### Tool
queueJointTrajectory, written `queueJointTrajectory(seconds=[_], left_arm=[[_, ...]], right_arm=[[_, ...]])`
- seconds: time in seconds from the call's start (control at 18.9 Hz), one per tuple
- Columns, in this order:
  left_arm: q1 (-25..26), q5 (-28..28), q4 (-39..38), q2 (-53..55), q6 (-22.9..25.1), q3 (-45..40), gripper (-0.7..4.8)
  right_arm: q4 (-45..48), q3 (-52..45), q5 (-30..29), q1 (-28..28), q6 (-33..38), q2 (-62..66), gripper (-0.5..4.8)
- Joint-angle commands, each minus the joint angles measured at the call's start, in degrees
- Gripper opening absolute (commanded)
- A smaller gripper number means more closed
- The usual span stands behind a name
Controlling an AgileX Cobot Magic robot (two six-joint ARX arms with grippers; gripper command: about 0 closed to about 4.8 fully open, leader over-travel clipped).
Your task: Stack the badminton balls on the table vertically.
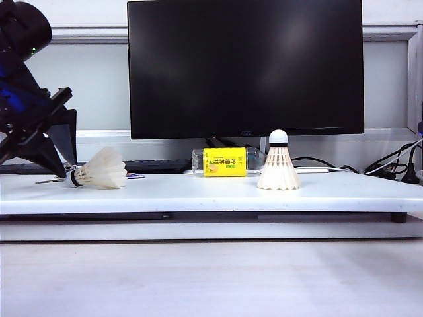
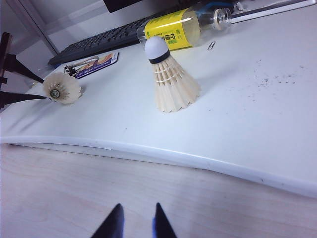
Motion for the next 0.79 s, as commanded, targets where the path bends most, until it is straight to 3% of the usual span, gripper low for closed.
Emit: queueJointTrajectory(seconds=[0.05,0.32,0.79], left_arm=[[0.0,0.26,0.07,-0.09,0.5,0.17,1.53],[0.0,2.4,0.07,1.62,1.36,0.17,1.53],[0.0,1.49,2.23,2.29,1.53,0.17,1.54]], right_arm=[[-0.04,0.04,0.37,-0.02,-0.17,-0.09,0.84],[-0.04,0.04,0.35,-0.02,-0.17,-0.09,0.84],[-0.07,0.04,0.35,-0.02,-0.17,-0.09,0.84]])
